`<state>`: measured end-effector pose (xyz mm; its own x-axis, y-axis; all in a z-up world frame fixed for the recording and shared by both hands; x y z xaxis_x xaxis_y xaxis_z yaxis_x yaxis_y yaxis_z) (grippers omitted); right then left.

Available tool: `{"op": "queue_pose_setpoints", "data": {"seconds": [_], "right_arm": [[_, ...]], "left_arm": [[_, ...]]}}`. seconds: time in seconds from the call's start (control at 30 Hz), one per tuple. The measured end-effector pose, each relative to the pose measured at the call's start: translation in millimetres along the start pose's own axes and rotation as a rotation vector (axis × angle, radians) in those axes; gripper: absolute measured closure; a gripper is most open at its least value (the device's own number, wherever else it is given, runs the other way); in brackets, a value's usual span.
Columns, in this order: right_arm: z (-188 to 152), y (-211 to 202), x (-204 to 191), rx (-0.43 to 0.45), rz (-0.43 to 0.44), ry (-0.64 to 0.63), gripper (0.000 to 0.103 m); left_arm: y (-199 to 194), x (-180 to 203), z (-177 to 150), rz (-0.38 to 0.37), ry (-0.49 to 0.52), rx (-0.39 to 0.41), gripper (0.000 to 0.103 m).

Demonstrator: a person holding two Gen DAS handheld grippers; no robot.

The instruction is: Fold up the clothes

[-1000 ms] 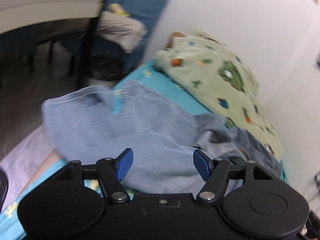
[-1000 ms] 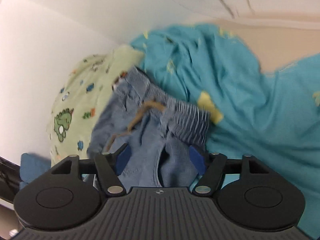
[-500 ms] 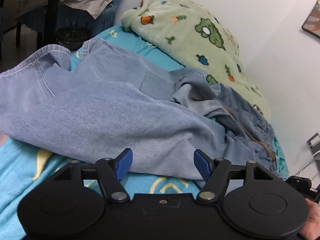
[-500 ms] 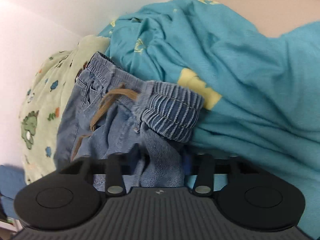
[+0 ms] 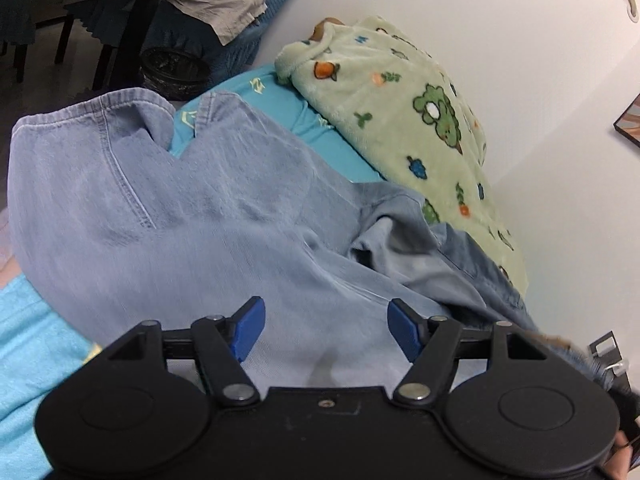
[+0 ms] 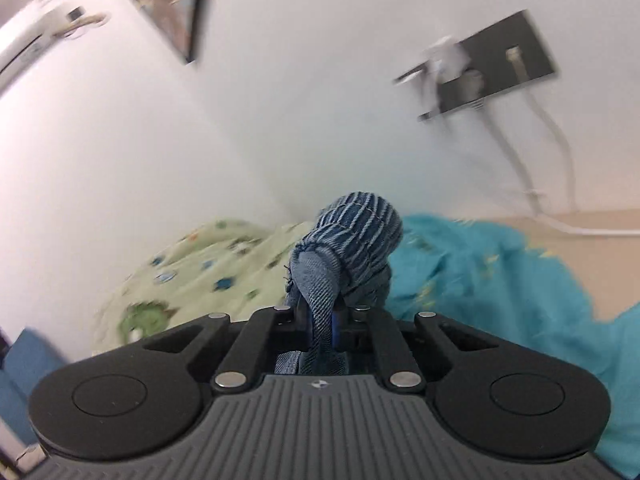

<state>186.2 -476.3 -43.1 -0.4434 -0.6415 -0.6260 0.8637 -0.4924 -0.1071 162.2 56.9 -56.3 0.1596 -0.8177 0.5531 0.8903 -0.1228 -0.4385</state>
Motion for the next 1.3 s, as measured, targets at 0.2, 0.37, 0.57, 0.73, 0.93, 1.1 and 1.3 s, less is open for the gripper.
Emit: {"op": "queue_pose_setpoints", "data": {"seconds": [0.2, 0.37, 0.57, 0.73, 0.93, 1.1, 1.3], "right_arm": [[-34.3, 30.7, 103.9, -0.212, -0.345, 0.1, 0.096], [-43.2, 31.3, 101.8, -0.271, -0.363, 0.027, 0.089], [-33.6, -7.4, 62.6, -0.277, -0.306, -0.025, 0.04], [-27.0, -57.9, 29.6, -0.236, -0.193, -0.012, 0.035], [-72.0, -63.4, 5.7, -0.367, -0.067, -0.025, 0.034], [-105.8, -50.1, 5.7, -0.479, -0.078, -0.008, 0.035], [-117.7, -53.3, -8.3, -0.5, -0.058, -0.033, 0.035]], "left_arm": [[0.8, -8.2, 6.5, 0.033, -0.029, 0.015, 0.038], [-2.7, -24.2, 16.8, 0.063, -0.093, 0.022, 0.038], [-7.0, -43.4, 29.2, 0.099, -0.171, 0.029, 0.038], [-24.0, -73.8, 55.5, 0.138, -0.254, 0.043, 0.038], [-31.3, -137.5, 103.2, 0.249, -0.369, 0.03, 0.038], [-19.0, -206.9, 114.3, 0.317, -0.445, -0.025, 0.038], [-2.9, -269.6, 103.9, 0.351, -0.555, 0.003, 0.039]]}}
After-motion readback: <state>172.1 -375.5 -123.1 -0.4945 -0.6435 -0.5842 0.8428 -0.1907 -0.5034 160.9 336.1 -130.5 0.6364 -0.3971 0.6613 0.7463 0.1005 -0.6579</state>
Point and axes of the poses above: each gripper's, at about its wrist camera, not at the fingertips, and y roughly the way its jaws point, x to its right, z to its top, the point moved 4 cm from there along y, roughly the way its jaws point, and after that the axes turned 14 degrees about x, right-handed, at the moved point
